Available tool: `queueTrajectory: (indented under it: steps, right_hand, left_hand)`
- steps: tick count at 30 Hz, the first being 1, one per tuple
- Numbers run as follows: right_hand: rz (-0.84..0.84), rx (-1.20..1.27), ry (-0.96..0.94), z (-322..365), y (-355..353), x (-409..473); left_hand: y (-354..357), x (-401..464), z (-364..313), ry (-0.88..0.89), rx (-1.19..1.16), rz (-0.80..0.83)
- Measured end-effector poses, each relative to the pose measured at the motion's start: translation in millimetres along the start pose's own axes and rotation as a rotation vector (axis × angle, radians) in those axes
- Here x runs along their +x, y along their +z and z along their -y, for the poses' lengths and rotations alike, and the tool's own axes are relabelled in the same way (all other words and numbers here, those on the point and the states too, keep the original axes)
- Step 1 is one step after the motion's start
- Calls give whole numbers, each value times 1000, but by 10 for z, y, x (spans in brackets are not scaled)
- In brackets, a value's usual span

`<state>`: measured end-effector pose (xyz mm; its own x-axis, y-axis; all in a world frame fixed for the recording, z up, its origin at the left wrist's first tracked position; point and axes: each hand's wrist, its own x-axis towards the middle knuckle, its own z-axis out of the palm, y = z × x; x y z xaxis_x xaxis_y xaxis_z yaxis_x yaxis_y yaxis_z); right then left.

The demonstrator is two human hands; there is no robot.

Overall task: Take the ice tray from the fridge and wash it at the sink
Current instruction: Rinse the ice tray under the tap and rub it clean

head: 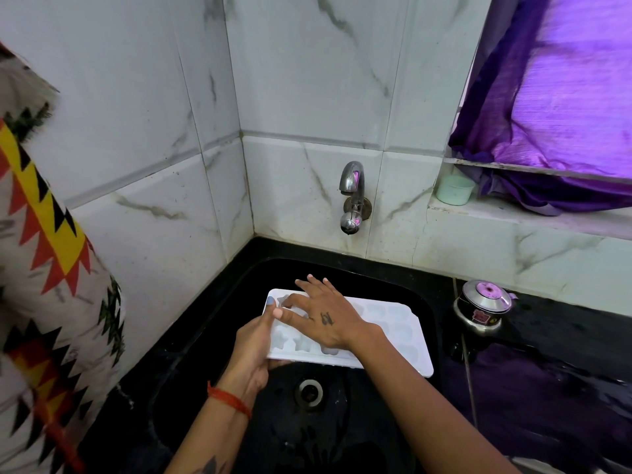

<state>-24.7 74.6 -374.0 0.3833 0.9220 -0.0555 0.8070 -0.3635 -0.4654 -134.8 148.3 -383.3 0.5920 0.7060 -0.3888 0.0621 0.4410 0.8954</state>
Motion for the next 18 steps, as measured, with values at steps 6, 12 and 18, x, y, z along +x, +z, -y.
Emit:
queueTrajectory:
  steps: [6, 12, 18]
  right_hand:
    - [-12, -140, -16, 11, -22, -15]
    - [-23, -179, -11, 9, -8, -5]
    - [-1, -20, 3, 6, 13, -22]
  left_hand:
    - [3, 3, 16, 2, -2, -2]
    - [-7, 32, 23, 1, 2, 1]
    - [-13, 43, 31, 14, -8, -5]
